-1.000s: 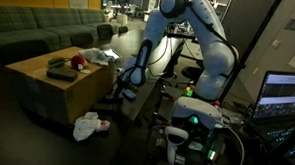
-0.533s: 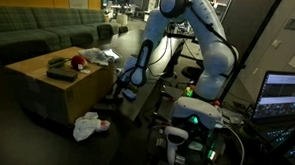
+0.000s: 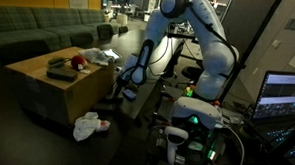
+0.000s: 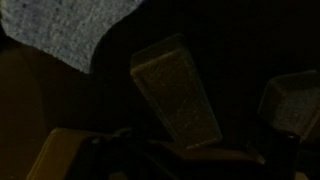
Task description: Remove the brown toy from the box and replace it with the towel, remove the blue object from the box and replace it with the gray duster and remove the orange plush toy from the box and replace it with the duster, remove the duster and replace it with the plastic bag
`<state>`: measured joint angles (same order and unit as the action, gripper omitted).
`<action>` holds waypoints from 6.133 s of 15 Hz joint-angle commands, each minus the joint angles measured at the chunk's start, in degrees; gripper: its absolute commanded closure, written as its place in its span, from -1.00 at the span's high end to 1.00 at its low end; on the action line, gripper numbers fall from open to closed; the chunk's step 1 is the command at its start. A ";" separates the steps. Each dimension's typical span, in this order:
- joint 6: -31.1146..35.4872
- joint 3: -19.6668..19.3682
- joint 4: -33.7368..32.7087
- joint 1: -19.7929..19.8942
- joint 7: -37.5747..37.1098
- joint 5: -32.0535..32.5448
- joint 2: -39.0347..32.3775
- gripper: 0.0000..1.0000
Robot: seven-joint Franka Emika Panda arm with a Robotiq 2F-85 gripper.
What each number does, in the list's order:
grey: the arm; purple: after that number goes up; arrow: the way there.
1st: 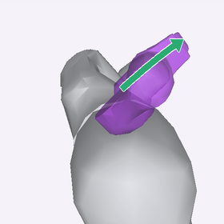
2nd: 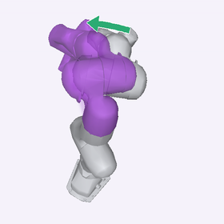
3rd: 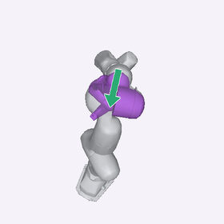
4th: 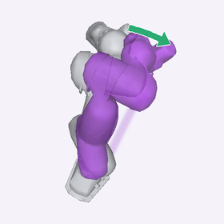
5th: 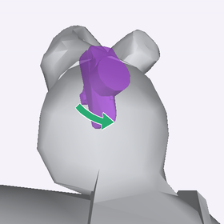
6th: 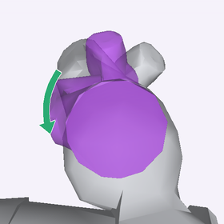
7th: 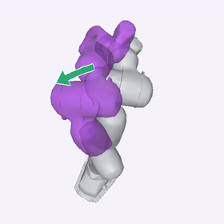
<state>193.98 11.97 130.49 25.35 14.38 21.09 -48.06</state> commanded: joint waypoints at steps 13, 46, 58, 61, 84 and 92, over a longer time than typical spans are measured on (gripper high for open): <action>-4.41 3.03 -5.07 6.12 4.21 3.65 -5.68 1.00; -32.94 25.56 18.02 24.63 21.41 -15.81 28.37 -0.33; -39.86 40.79 8.90 29.01 19.88 -37.59 51.71 -0.33; -38.07 30.38 5.40 17.34 13.17 -32.14 50.90 -0.33; -30.72 -12.19 -32.27 -25.57 -8.94 -12.07 14.25 -0.33; -31.50 -14.36 -35.71 -26.49 -10.49 -12.46 11.63 1.00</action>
<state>162.34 -1.22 96.68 -0.23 5.11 8.67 -36.04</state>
